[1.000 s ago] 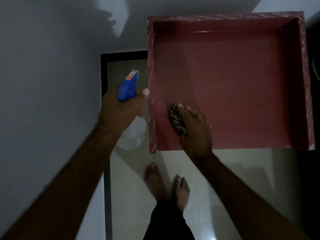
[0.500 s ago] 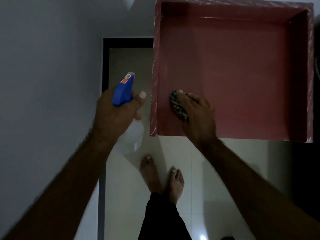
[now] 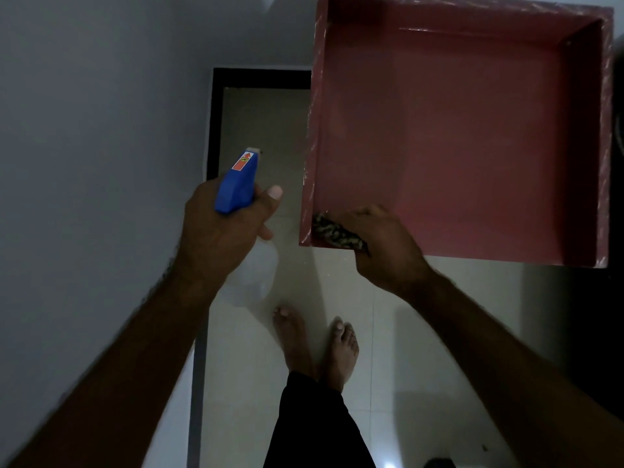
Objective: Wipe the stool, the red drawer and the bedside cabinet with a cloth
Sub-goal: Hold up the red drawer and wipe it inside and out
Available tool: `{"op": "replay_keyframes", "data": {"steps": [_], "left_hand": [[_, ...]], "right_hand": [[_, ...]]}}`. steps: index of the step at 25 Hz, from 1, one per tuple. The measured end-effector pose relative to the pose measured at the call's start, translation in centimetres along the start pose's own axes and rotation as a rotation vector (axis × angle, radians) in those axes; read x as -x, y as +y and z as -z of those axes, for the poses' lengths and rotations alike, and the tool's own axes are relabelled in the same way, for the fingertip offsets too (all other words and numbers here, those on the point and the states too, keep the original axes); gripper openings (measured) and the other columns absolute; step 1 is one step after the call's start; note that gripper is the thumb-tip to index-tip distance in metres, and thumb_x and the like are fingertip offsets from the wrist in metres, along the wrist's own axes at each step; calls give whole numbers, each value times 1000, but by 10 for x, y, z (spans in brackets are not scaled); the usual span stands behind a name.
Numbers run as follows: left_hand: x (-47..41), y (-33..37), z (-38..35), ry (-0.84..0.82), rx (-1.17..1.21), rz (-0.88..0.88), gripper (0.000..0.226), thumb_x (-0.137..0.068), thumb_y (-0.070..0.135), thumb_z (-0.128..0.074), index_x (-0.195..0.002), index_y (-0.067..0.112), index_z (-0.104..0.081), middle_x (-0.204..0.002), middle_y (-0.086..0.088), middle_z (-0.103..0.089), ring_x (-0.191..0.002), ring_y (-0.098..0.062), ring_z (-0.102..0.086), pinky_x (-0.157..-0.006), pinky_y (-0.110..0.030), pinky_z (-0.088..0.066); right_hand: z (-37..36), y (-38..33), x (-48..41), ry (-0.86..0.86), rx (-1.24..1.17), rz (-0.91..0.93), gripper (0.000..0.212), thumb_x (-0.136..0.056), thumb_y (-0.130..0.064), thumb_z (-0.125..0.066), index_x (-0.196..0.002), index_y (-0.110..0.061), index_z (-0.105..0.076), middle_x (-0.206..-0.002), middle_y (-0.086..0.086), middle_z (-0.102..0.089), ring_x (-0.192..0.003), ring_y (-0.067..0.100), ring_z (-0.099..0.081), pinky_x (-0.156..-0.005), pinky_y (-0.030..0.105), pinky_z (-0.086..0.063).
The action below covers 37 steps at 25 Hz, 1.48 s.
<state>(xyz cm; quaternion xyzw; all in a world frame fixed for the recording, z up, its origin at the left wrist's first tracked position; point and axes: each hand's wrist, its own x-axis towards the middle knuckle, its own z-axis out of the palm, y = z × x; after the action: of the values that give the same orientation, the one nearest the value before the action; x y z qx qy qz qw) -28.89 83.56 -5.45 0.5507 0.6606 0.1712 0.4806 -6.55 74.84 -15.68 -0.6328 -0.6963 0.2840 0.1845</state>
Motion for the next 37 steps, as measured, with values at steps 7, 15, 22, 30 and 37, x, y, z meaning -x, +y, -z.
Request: {"op": "replay_keyframes", "data": {"steps": [7, 15, 22, 30, 37], "left_hand": [[14, -30, -1, -149, -89, -52, 20, -93, 29, -67, -87, 11, -60, -80, -15, -69, -63, 3, -65, -58, 0, -43], [32, -65, -4, -210, -67, -13, 26, -90, 34, -67, -86, 8, -62, -78, -12, -69, -65, -2, -67, -63, -3, -46], [29, -53, -1, -162, -35, -15, 36, -86, 40, -66, -90, 5, -62, -78, -13, -70, -66, -3, -68, -59, -1, -44], [28, -40, 2, -147, -13, -2, 34, -82, 45, -64, -84, 11, -60, -78, -15, -69, -64, -1, -68, -57, -1, -43], [26, -32, -2, -121, -16, -34, 25, -89, 33, -66, -87, 9, -61, -78, -17, -69, -64, -1, -67, -60, -1, -44]], "right_hand": [[-3, 2, 18, 255, -121, -195, 75, -69, 16, -59, -140, -7, -64, -125, 18, -70, -113, 37, -62, -99, 40, -52], [-13, -37, 24, 211, -34, 63, 69, -76, 5, -53, -141, -14, -62, -130, 4, -64, -118, 27, -54, -94, 41, -51], [-22, -42, 36, 111, 124, 241, 73, -72, 2, -49, -141, -21, -63, -150, -9, -58, -129, 36, -55, -96, 51, -45], [-17, -29, 24, 111, 144, 206, 72, -76, -2, -46, -143, -25, -55, -150, -8, -58, -127, 37, -54, -96, 53, -46], [-6, -32, 23, 45, 212, 281, 68, -79, -5, -48, -144, -22, -62, -155, -8, -53, -130, 32, -53, -93, 43, -38]]}}
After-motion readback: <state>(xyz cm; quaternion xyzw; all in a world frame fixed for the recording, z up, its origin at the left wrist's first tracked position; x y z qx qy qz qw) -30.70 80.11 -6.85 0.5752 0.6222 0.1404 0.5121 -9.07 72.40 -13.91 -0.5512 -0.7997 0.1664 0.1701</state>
